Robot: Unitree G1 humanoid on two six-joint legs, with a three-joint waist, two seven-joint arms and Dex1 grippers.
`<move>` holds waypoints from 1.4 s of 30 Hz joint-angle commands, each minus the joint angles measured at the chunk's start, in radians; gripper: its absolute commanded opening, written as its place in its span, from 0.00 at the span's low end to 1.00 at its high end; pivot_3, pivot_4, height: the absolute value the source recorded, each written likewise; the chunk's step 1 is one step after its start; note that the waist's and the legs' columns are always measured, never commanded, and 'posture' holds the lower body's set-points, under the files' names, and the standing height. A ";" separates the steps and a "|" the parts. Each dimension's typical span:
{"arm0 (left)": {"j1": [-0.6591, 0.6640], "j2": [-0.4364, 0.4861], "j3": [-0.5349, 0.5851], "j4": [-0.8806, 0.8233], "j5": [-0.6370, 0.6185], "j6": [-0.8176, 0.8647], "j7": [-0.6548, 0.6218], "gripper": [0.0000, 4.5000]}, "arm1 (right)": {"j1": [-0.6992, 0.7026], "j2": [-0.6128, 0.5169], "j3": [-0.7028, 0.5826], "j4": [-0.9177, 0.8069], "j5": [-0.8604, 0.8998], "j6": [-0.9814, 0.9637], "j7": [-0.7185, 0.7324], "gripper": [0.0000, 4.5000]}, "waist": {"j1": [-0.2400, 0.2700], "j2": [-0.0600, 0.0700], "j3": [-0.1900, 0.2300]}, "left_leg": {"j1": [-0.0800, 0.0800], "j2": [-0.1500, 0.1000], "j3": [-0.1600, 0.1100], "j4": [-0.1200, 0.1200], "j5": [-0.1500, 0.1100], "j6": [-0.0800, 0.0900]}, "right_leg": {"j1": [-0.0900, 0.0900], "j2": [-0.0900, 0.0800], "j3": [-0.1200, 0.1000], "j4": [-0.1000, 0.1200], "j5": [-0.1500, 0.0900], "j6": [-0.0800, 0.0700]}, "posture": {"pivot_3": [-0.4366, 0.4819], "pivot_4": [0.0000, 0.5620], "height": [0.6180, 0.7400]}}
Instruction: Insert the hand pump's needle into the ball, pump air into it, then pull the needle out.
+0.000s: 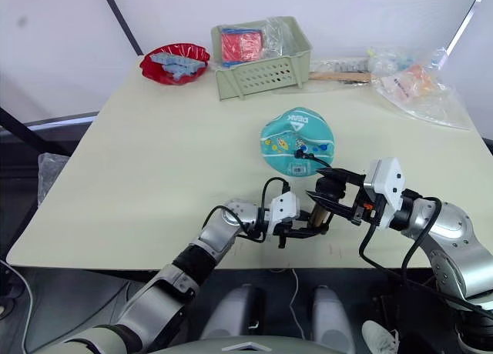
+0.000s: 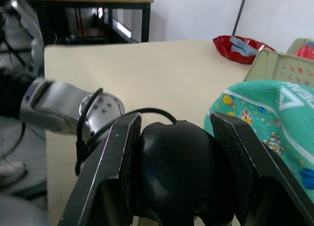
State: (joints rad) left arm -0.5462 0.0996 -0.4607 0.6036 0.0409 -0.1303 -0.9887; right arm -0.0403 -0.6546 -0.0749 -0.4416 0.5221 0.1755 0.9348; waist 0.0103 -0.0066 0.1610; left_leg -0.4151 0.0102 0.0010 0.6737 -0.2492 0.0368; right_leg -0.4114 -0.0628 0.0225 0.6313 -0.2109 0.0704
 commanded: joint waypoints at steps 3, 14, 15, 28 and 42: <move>-0.007 -0.036 -0.003 0.092 0.031 -0.055 0.033 0.24 | -0.015 0.005 -0.046 -0.029 0.022 -0.070 0.029 0.39 | 0.001 0.000 0.000 | 0.000 0.000 0.000 0.000 0.000 0.000 | 0.000 0.000 0.000 0.000 0.000 0.000 | 0.48 0.27 1.00; -0.020 -0.065 0.005 0.181 0.041 -0.081 0.015 0.24 | -0.111 -0.063 -0.164 -0.109 0.208 0.105 -0.022 0.39 | 0.002 0.000 0.000 | 0.000 0.000 -0.004 0.000 0.000 0.000 | 0.000 0.000 0.000 0.001 0.000 0.000 | 0.48 0.27 1.00; -0.022 -0.067 0.005 0.186 0.041 -0.081 0.011 0.24 | -0.121 -0.073 -0.176 -0.110 0.221 0.116 -0.024 0.39 | 0.002 0.000 0.000 | 0.000 0.000 -0.004 0.000 0.000 0.000 | 0.000 0.000 -0.001 0.001 0.000 0.000 | 0.48 0.27 1.00; -0.018 -0.081 -0.001 0.230 0.055 -0.098 -0.001 0.24 | -0.340 -0.195 -0.317 -0.069 0.482 0.326 -0.099 0.39 | 0.004 0.000 0.000 | -0.001 0.000 -0.005 0.000 0.000 0.000 | 0.000 -0.001 -0.001 0.001 0.000 0.000 | 0.48 0.27 1.00; -0.005 -0.082 0.005 0.249 0.060 -0.123 0.001 0.24 | -0.251 -0.174 -0.309 -0.076 0.438 0.321 -0.060 0.39 | 0.003 -0.001 -0.001 | 0.000 0.000 -0.005 0.000 0.000 0.000 | 0.000 -0.001 -0.001 0.001 0.000 0.000 | 0.48 0.27 1.00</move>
State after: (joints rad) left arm -0.5768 0.0111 -0.4386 0.8164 0.0681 -0.2696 -0.9840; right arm -0.3008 -0.8312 -0.3609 -0.4947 0.9886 0.5394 0.8532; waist 0.0137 -0.0073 0.1605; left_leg -0.4151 0.0103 -0.0040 0.6741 -0.2493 0.0369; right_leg -0.4111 -0.0635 0.0219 0.6322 -0.2107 0.0701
